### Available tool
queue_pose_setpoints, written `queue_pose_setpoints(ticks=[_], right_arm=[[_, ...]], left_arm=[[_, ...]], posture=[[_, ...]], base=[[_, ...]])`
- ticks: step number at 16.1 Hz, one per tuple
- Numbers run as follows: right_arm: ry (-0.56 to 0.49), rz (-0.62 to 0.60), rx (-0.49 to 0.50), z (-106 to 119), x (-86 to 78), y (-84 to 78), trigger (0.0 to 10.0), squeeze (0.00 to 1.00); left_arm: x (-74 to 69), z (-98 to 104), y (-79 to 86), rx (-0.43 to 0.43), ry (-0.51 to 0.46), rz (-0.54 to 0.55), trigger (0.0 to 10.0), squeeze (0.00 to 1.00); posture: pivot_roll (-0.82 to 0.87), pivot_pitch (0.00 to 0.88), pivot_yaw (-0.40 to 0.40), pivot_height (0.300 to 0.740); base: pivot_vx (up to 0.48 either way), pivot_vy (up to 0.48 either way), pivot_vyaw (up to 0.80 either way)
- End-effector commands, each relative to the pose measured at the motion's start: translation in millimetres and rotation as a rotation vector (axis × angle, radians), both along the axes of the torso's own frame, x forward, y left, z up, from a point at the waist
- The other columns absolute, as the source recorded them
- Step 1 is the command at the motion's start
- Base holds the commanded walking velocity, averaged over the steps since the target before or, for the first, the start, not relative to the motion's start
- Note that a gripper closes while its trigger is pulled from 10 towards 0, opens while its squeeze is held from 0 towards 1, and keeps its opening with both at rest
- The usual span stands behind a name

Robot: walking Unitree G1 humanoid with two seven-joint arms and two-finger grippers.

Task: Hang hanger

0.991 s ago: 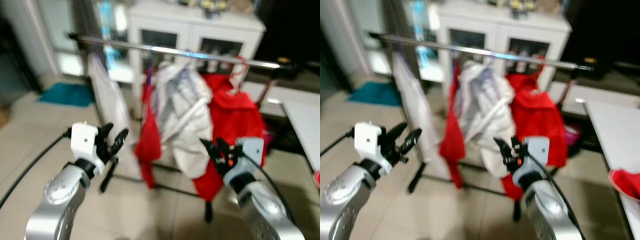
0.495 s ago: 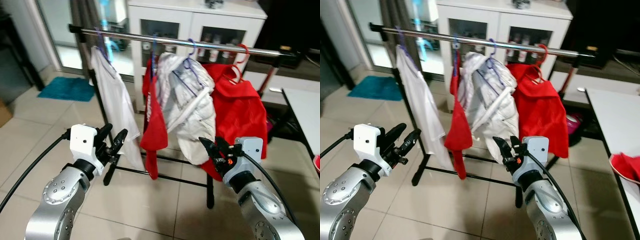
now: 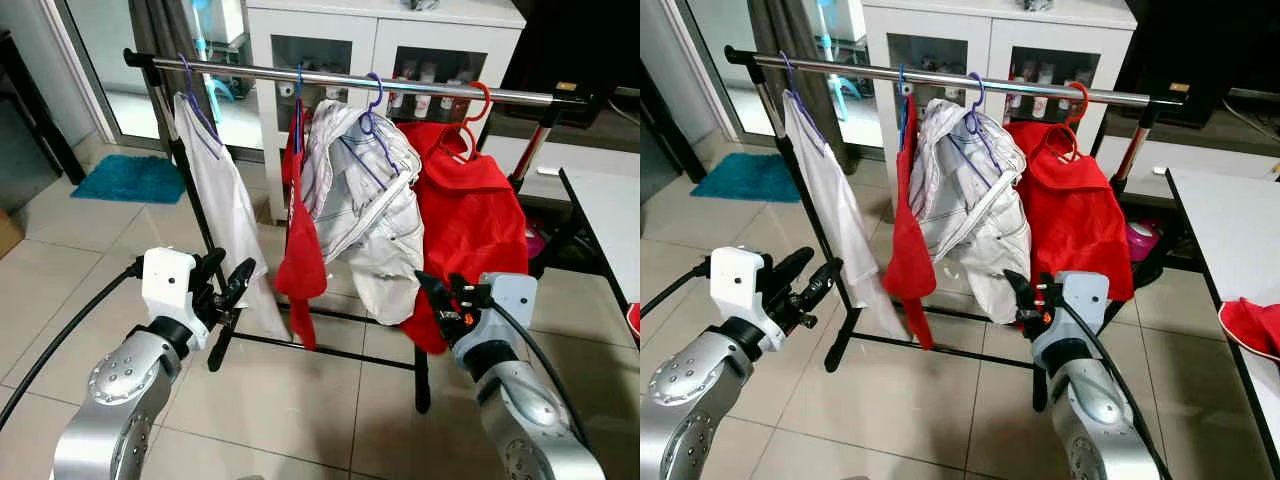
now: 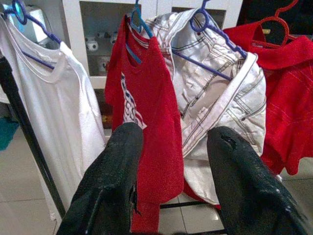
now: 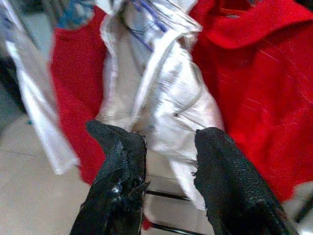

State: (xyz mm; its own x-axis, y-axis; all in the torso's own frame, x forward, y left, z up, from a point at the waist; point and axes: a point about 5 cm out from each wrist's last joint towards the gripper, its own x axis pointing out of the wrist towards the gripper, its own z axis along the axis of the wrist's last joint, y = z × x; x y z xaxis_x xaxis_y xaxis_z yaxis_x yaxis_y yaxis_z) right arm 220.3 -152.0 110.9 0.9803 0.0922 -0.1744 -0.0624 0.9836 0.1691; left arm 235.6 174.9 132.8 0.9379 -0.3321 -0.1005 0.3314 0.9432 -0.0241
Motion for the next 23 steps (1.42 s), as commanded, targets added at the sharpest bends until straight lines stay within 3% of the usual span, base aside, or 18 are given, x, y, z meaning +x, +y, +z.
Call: queue_pose_setpoints(ticks=[1,15,23], right_arm=[[0.011,-0.018,-0.010,-1.2,0.6,-2.0,10.0,0.00],[0.033,-0.033,-0.018,-2.9,0.8,-2.0,10.0,0.00],[0.023,-0.023,-0.025,-0.7,4.4,-0.7,10.0,0.00]], left_arm=[[1.1,-3.9,-0.9,0.006,0.027,0.006,10.0,0.00],[-1.1,-8.0,-2.1,0.047,0.052,0.027,10.0,0.00],[-1.1,-4.9,-5.5,0.059,0.020,0.004,10.0,0.00]], posture=[[-0.05,0.000,0.018,0.740],[-0.05,0.015,0.008,0.740],[-0.05,0.008,0.001,0.740]], base=[[0.000,0.000,0.00],[0.000,0.000,0.00],[0.000,0.000,0.00]])
